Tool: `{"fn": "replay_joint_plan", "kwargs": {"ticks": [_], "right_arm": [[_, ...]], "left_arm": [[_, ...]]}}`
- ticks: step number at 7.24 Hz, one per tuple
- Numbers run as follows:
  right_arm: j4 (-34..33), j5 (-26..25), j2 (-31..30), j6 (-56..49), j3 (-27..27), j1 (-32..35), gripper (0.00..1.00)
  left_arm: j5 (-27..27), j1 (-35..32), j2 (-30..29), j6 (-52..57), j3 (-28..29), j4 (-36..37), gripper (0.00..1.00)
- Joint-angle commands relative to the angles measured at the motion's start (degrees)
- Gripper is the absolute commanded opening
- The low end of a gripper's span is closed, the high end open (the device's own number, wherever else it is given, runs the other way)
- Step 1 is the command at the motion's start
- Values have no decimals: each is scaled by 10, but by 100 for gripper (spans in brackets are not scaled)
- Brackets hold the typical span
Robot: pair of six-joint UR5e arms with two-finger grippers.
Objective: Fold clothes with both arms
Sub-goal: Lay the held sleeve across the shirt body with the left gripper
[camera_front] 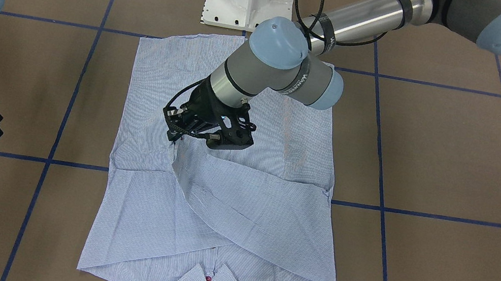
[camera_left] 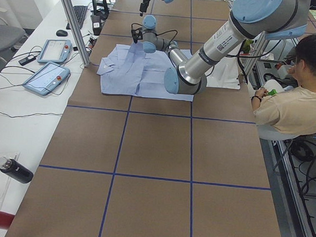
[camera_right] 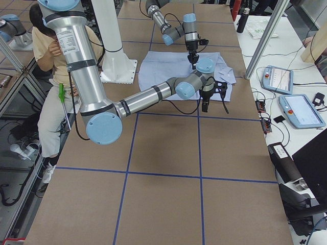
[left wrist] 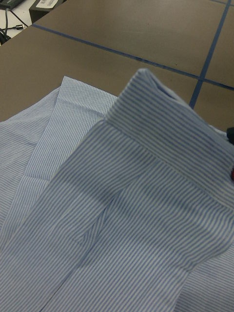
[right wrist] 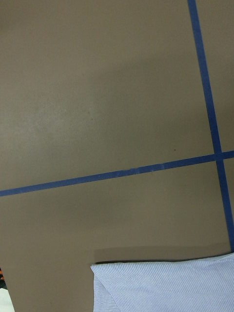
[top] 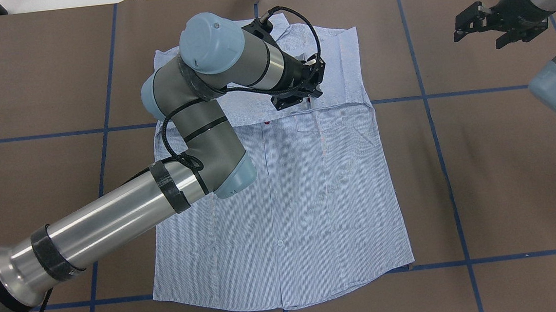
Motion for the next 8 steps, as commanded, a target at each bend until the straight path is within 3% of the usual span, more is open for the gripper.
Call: {"fn": "replay_joint_plan", "kwargs": {"ticks": [1,2,3,4,6,7,8], "right_arm": [[0,-1,-2,1,-2,-1,100],[0,-1,-2,2,-2,-1,100],[0,-1,-2,4,-2,-1,100],[0,-1,-2,6,-2,-1,100],[0,1,-3,11,2,-2,100],[0,17,-2,30,8,-2,100],[1,29,-2,60,18,-11,100]], "left_arm": [[36,18,0,-1,2,-9,0],[38,18,-1,-1,6,-12,0],[39,18,-10,-2,18,-13,15],[46,18,-15,-4,28,-26,48],[74,18,-33,-34,46,-36,58],[74,18,-33,-31,44,-36,75],[71,17,-30,-25,31,-35,76]]}}
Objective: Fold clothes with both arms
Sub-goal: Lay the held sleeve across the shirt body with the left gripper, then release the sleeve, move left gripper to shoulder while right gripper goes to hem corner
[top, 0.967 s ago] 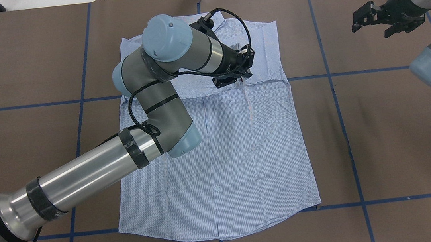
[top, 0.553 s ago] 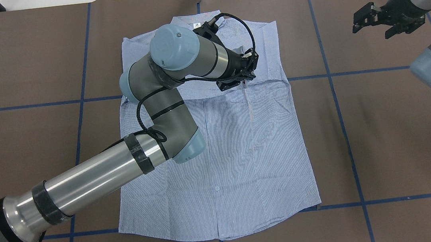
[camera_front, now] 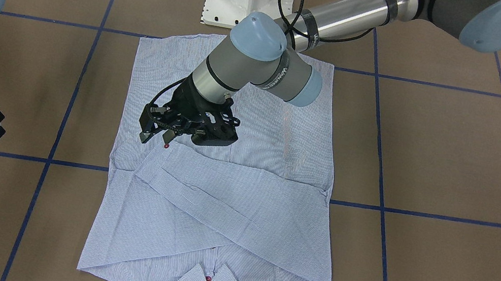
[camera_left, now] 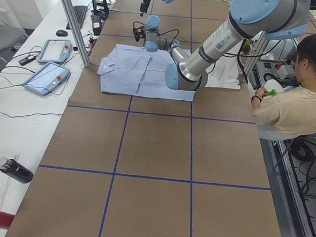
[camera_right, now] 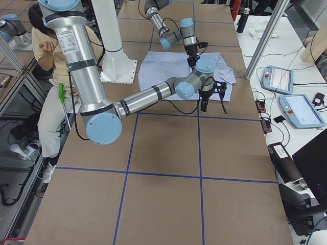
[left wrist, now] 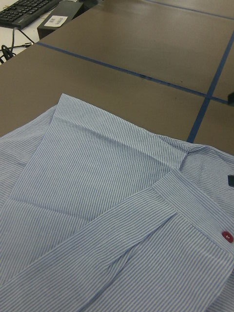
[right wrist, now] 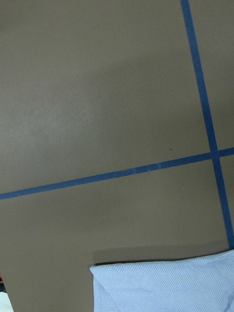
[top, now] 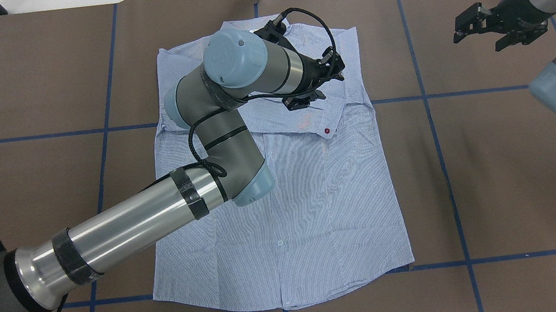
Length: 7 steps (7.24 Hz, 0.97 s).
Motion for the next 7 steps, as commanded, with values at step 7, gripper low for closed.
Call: {"fn": "replay_joint_plan", "kwargs": {"ticks": [7], "right_arm": [[89,-230,-130,475,202,-348,100]], "left_arm": [[-30,-43,276,198,-317,14,76]]}}
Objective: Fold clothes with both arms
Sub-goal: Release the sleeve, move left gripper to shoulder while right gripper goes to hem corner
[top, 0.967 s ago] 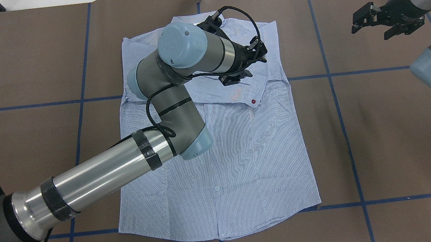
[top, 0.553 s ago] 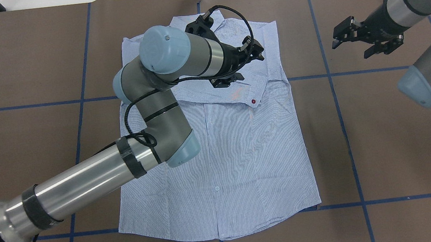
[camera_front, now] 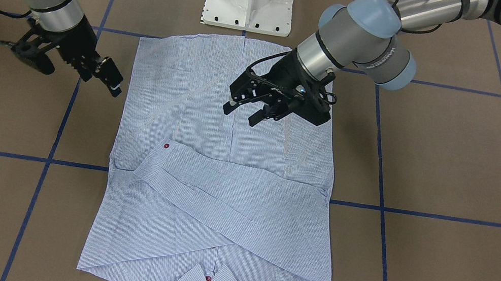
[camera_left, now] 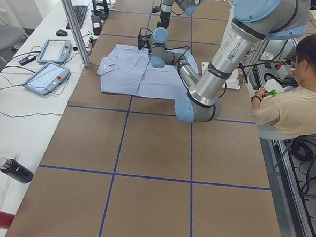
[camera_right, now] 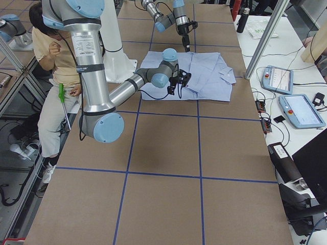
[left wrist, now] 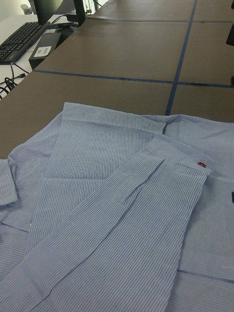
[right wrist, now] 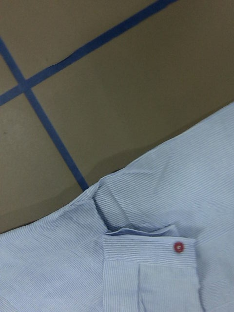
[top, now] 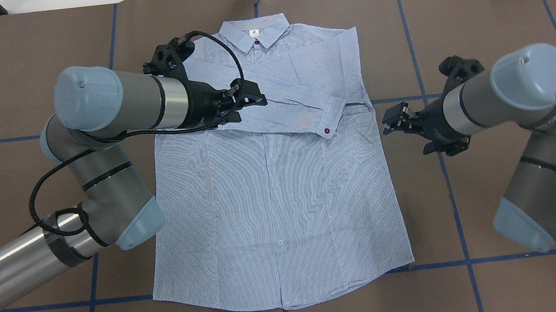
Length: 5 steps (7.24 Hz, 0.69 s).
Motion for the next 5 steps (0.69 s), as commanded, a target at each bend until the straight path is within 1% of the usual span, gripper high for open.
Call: {"fn": "replay_joint_plan", "kwargs": {"ticks": [1,2,3,5], "right_arm": [[49,-157,-58,171,39,-163,99],[49,-203,-66,199,43,-218,98],[49,-220,-93,203,45,-243,98],[49,-222,-121,249,59,-261,96]], "left_arm": [[3,-11,19,22,-19,-1,76],[5,-9,19,20,-26,0,76],[5,-9,19,20,-32,0,76],[8,-7,20,20,-29,0,76]]}}
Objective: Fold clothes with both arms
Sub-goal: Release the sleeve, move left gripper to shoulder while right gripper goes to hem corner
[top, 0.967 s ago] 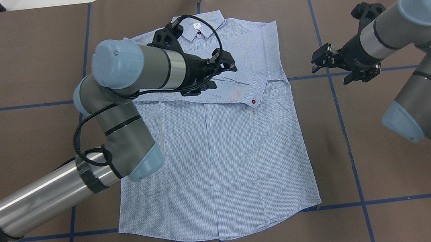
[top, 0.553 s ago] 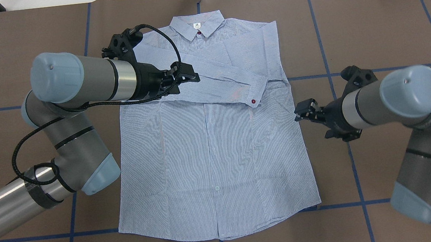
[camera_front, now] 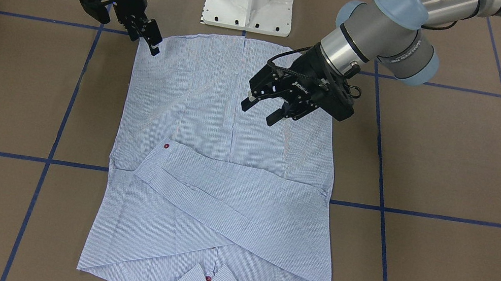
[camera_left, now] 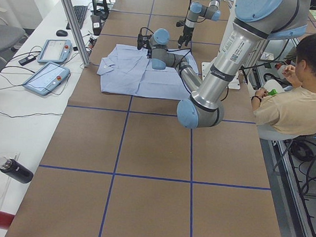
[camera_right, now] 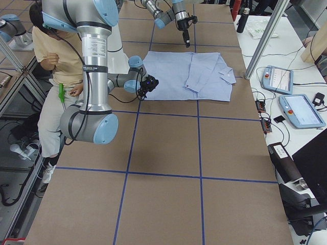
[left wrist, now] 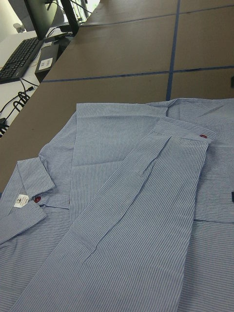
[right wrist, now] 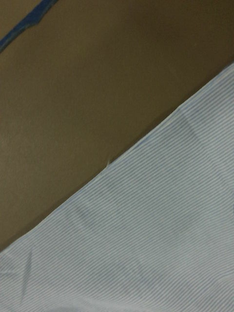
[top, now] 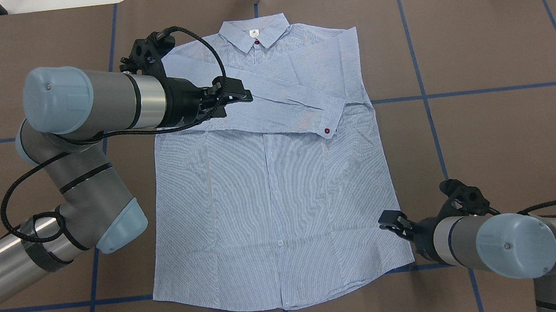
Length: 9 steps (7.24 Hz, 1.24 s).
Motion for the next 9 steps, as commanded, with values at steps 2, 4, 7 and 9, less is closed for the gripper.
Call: {"fn": "replay_joint_plan", "kwargs": {"ticks": [2,4,7,9], "right_arm": [[1,-10,-20,73,9,-23,89],[2,-8,-19,74,5,-24,88],[2,-2,-18,75,3,-26,87],[2,0,-17,75,-2,-27,82]], "left_arm": [[11,1,2,1,1,0,77],[12,1,2,1,0,0,77],[12,0,5,0,-2,0,77],[12,0,6,0,-2,-1,77]]}}
